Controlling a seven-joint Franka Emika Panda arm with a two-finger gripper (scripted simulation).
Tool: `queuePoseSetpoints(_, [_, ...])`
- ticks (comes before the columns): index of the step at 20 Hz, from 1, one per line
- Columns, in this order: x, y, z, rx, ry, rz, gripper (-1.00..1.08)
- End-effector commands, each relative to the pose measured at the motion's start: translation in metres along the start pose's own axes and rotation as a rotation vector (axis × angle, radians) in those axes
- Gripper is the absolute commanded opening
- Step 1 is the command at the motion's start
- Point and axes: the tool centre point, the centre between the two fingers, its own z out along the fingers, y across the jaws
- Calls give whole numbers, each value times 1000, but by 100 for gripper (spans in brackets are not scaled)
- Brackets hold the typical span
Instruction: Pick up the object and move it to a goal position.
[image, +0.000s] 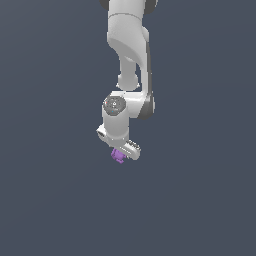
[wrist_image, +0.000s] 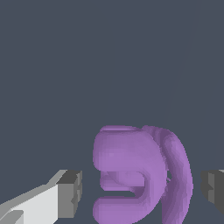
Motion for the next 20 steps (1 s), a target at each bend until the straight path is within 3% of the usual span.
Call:
queuePoseSetpoints(1, [-1, 0, 13, 0, 0, 1, 100])
queuePoseSetpoints(7, [0, 0, 23, 0, 0, 2, 100])
queuePoseSetpoints(8, [0, 0, 23, 0, 0, 2, -100])
queuePoseSetpoints(20, [1, 1, 23, 0, 0, 2, -100])
